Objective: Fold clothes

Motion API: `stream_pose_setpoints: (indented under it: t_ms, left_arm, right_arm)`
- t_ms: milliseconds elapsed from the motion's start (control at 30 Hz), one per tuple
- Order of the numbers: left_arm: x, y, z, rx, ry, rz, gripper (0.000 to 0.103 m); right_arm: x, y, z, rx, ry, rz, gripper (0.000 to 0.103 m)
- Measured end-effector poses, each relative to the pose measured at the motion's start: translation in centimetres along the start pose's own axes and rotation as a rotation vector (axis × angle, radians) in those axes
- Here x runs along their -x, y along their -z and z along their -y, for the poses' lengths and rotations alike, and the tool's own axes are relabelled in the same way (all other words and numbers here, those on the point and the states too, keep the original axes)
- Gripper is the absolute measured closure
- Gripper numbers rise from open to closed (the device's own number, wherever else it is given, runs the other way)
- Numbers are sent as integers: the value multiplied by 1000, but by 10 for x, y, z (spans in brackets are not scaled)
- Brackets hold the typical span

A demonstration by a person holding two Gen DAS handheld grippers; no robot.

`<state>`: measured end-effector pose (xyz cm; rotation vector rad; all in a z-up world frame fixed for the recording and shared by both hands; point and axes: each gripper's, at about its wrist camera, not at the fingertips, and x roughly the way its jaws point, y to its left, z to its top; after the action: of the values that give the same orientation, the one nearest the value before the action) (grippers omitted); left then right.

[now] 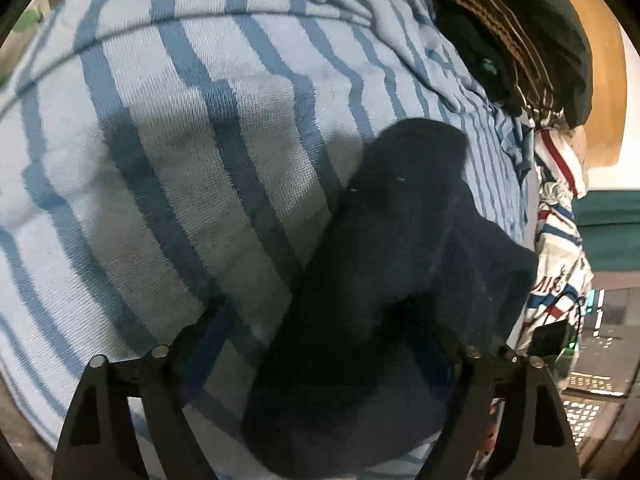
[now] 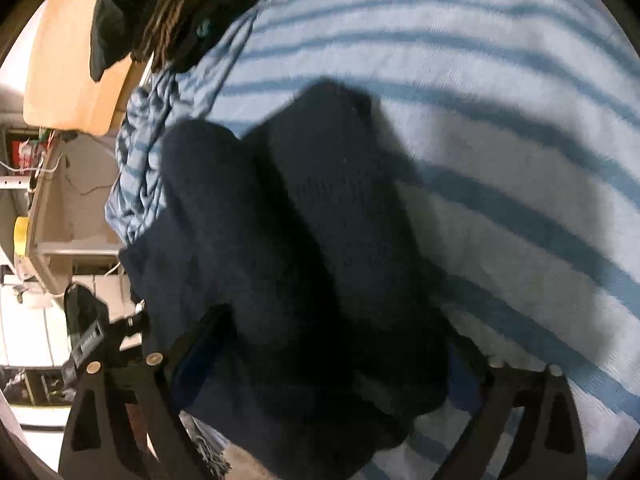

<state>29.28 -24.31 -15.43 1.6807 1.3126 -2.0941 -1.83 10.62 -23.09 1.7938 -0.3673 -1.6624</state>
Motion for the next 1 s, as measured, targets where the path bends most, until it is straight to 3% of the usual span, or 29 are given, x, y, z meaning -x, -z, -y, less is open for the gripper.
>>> stream_pose_setpoints:
  t_ms: [100, 233, 267, 367, 433, 500, 533, 567, 700, 833, 933, 1000]
  left_arm:
    - [-3, 0, -4, 9, 30, -3, 11]
    - [-6, -3, 5, -12, -11, -2, 8]
    - [-8, -3, 7, -18, -12, 1, 1]
    - [-14, 2, 16, -73, -51, 16, 0]
    - [-13, 6, 19, -94, -68, 39, 0]
    - [-9, 11, 18, -82, -13, 49, 13]
    - [-5, 13, 17, -68, 45, 48, 43]
    - [-4, 16, 16, -48, 106, 37, 55]
    - [10, 29, 23, -100, 101, 98, 65]
    - [32, 37, 40, -164, 124, 167, 71]
    - [61, 45, 67, -257, 159, 219, 73]
    - [70, 33, 97, -306, 170, 259, 73]
  right_arm:
    - [-3, -1, -4, 3, -33, -26, 0]
    - [-11, -3, -19, 36, -34, -46, 7]
    - [-13, -3, -21, 32, -29, -46, 7]
    - [-20, 1, -21, 13, 22, -34, 11]
    - [-16, 7, -21, 37, 34, -23, 27]
    - [-8, 16, -13, 25, -22, -4, 44]
    - [-5, 21, -7, -3, -70, 1, 50]
    - [-2, 27, 0, -32, -119, 6, 52]
    - [7, 47, -2, -21, -166, 38, 56]
    - [30, 57, -40, 128, -112, 70, 58]
    - [51, 57, -68, 213, -61, 112, 59]
    - [68, 51, -84, 242, -52, 151, 59]
